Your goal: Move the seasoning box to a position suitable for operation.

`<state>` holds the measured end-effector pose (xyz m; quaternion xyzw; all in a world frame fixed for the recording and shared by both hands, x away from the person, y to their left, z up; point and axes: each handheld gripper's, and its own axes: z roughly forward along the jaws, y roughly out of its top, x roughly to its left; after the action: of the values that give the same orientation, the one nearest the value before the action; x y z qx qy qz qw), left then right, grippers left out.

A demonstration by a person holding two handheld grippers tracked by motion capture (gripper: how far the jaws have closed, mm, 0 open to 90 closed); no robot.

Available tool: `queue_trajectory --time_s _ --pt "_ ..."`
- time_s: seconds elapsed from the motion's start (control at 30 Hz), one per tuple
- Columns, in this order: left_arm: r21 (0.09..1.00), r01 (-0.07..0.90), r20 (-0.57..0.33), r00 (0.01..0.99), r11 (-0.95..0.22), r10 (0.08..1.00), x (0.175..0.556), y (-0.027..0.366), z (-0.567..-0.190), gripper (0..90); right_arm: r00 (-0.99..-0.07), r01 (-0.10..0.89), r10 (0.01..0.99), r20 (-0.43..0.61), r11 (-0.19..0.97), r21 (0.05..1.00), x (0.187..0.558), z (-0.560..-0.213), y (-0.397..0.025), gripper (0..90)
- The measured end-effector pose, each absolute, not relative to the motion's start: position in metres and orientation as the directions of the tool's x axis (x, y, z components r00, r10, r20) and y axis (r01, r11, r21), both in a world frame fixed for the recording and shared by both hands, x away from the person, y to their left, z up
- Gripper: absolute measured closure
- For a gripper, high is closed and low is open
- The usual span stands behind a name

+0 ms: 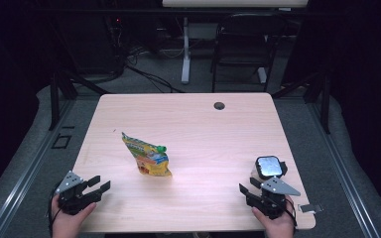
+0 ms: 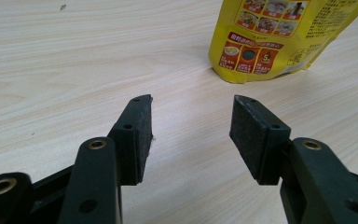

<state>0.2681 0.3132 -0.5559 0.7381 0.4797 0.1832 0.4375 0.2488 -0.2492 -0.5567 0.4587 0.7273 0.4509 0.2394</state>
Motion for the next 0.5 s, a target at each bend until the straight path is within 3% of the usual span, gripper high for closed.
queue_trajectory --time_s 0.4,0.5 --pt "0.832 0.534 -0.149 0.473 -0.149 0.868 0.266 0.314 -0.554 49.0 -0.448 0.413 0.892 0.057 0.15 0.898 0.24 -0.542 -0.259 49.5" --pt "0.832 0.534 -0.149 0.474 -0.149 0.868 0.265 0.315 -0.554 49.3 -0.431 0.417 0.901 0.053 0.147 0.897 0.237 -0.537 -0.264 53.1"
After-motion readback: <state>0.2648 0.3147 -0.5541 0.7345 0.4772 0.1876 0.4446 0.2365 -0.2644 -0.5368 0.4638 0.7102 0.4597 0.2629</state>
